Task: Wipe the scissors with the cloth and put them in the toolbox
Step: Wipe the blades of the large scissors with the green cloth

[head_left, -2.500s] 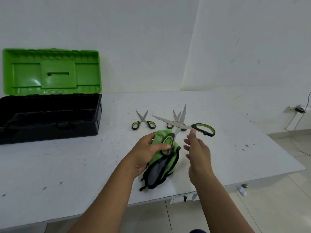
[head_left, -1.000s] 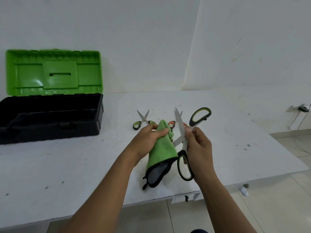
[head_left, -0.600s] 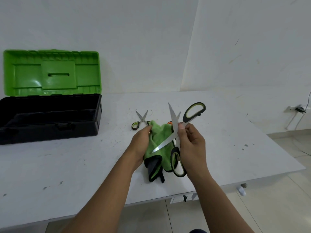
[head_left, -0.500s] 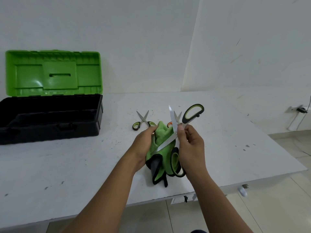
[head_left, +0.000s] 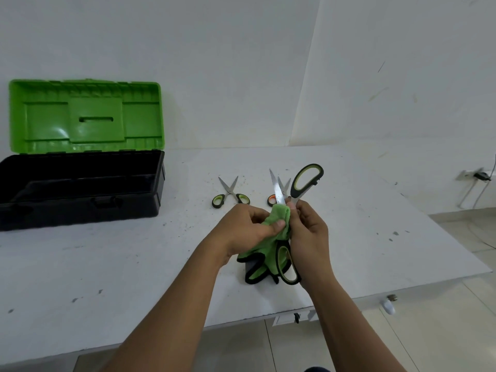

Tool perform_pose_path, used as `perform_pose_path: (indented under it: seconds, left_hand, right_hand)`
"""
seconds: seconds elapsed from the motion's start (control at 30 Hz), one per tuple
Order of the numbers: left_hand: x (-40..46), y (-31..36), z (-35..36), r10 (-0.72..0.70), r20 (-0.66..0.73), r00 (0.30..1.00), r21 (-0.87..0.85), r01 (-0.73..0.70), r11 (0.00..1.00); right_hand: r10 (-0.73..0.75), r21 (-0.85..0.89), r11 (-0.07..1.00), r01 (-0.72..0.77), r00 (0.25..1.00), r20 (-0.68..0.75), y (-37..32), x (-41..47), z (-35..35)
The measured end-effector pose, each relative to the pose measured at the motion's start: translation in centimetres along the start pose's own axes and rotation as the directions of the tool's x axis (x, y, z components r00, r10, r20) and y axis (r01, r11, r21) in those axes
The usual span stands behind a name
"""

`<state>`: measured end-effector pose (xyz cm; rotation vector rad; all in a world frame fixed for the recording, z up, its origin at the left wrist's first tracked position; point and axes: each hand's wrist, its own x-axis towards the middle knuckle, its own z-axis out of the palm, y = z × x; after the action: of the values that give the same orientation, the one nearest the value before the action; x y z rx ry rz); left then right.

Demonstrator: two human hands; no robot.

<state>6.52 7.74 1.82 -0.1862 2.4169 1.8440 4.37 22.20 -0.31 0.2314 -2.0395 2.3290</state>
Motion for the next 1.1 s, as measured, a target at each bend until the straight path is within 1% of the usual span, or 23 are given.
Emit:
perform_pose_path:
  seconds: [0.1, 0.23, 0.37, 0.47, 0.6, 0.7, 0.8, 0.87, 1.0, 1.1]
  left_hand:
    - [-0.1, 0.5, 0.9, 0.072, -0.076, 0.994, 0.084, -0.066, 0.994]
    - [-0.1, 0.2, 1.3, 0.1, -0.108, 0.989, 0.168, -0.081, 0.982]
    - [-0.1, -0.3, 1.6, 0.124, -0.143, 0.982, 0.2, -0.094, 0.975]
    - [-0.6, -0.8, 2.2, 0.155, -0.184, 0.971, 0.232, -0.11, 0.966]
    - [-0.8, -1.3, 3.1, 0.227, -0.268, 0.936, 0.196, -0.178, 0.964]
    - [-1.1, -1.7, 3.5, 0.279, -0.265, 0.923, 0.198, -0.231, 0.952]
    - [-1.6, -2.3, 4.3, 0.317, -0.254, 0.914, 0.182, -0.277, 0.943]
    - [-1.6, -2.3, 4.6, 0.314, -0.273, 0.91, 0.151, -0.281, 0.948]
    - [-0.9, -1.3, 4.4, 0.269, -0.345, 0.899, 0.096, -0.251, 0.963]
    - [-1.1, -0.7, 4.6, 0.247, -0.368, 0.896, 0.064, -0.241, 0.968]
  right_hand:
    - [-0.01, -0.011, 1.0, 0.01, 1.0, 0.002, 0.0, 0.3, -0.1]
    - [0.005, -0.128, 0.992, 0.003, 0.998, 0.06, -0.1, 1.2, -0.9]
    - [0.06, -0.155, 0.986, -0.057, 0.998, 0.02, -0.1, 2.1, -1.0]
    - [0.029, -0.168, 0.985, -0.032, 0.999, -0.017, -0.1, 2.4, -1.2]
    - [-0.035, -0.178, 0.984, 0.03, 0.999, -0.029, 0.3, 1.9, -1.0]
    - [-0.058, -0.191, 0.98, 0.051, 0.998, -0.033, 0.4, 1.8, -1.2]
    - [-0.044, -0.184, 0.982, 0.038, 0.999, -0.029, 0.0, 1.8, -1.3]
    - [-0.027, -0.154, 0.988, 0.024, 0.999, -0.018, -0.2, 1.6, -1.3]
    - [0.006, -0.033, 0.999, -0.006, 1.0, 0.019, 0.1, 1.1, -1.2]
    - [0.041, -0.013, 0.999, -0.04, 0.999, 0.029, 0.2, 1.1, -1.3]
